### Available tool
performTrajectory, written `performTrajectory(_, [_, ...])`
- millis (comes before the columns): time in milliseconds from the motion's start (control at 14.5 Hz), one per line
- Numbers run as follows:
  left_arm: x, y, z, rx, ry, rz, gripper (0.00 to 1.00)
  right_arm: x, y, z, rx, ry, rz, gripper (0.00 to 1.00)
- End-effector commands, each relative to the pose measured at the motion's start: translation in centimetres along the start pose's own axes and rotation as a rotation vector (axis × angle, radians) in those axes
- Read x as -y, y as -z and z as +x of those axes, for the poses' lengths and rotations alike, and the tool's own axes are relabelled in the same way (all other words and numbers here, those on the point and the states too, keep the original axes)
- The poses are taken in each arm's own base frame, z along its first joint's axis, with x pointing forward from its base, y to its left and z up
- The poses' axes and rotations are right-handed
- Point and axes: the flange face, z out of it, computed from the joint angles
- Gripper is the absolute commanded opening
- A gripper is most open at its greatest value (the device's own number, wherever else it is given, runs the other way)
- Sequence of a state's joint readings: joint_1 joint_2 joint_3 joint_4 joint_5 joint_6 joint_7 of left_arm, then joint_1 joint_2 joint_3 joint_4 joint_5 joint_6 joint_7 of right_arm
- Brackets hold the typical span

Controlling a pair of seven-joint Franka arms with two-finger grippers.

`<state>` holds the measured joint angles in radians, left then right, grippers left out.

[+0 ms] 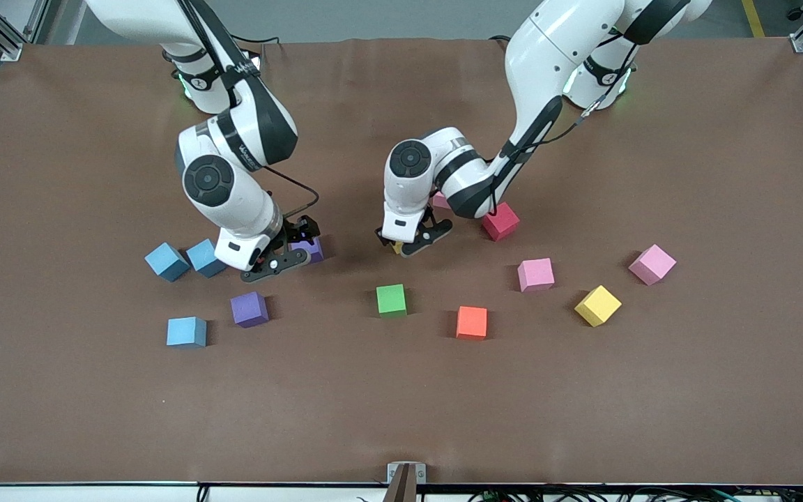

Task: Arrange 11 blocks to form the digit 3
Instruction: 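Grasp the yellow cube with the left gripper while the right gripper grasps purple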

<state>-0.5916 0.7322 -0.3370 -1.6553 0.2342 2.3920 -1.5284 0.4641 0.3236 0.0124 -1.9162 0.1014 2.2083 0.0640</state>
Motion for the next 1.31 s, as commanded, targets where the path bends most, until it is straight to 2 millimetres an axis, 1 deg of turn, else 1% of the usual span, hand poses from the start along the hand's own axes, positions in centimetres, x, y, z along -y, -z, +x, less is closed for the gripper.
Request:
performTrajectory(0, [1.9, 2.7, -4.1, -0.015, -0.144, 0.015, 0.09, 0.7, -2.0, -0.2, -0.004, -0.047, 0.004, 1.0])
performTrajectory(69, [2.9, 3.1, -5.4, -0.015, -0.215, 0.022, 0.09, 0.8, -2.6, -0.2, 0.005, -0.045, 0.003, 1.0])
performTrajectory(138, [3.7, 3.4, -6.2, -0.016, -0.282, 0.03, 0.09, 1.2, -3.5, -0.3, 0.017, -0.037, -0.002, 1.0])
performTrajectory(276, [4.6, 2.9, -8.1, -0.001, -0.381, 0.048, 0.09, 1.4, -4.3, -0.7, 0.034, -0.032, -0.006, 1.0])
performTrajectory(345, [4.9, 2.5, -8.4, 0.0, -0.424, 0.058, 0.1, 1.4, -4.8, -1.0, 0.042, -0.031, -0.009, 1.0])
performTrajectory(414, [5.1, 2.3, -8.4, -0.01, -0.475, 0.062, 0.12, 1.2, -5.7, -1.5, 0.04, -0.033, -0.011, 1.0])
performTrajectory(552, [5.2, 1.6, -8.6, -0.025, -0.536, 0.07, 0.12, 0.8, -7.2, -2.5, 0.019, -0.037, -0.013, 1.0])
performTrajectory(759, [5.9, 0.2, -9.4, -0.036, -0.577, 0.001, 0.13, 0.6, -8.2, -3.1, 0.023, -0.037, -0.017, 1.0])
performTrajectory(967, [6.0, -0.6, -9.4, -0.026, -0.554, -0.014, 0.17, 0.4, -9.0, -3.5, 0.019, -0.038, -0.018, 1.0])
performTrajectory(1105, [6.1, -0.6, -9.3, -0.025, -0.545, -0.011, 0.2, 0.4, -9.7, -3.7, 0.029, -0.039, -0.02, 1.0])
performTrajectory(1243, [6.1, -0.5, -8.6, -0.025, -0.525, -0.011, 0.19, 0.1, -10.9, -4.3, 0.029, -0.042, -0.023, 1.0])
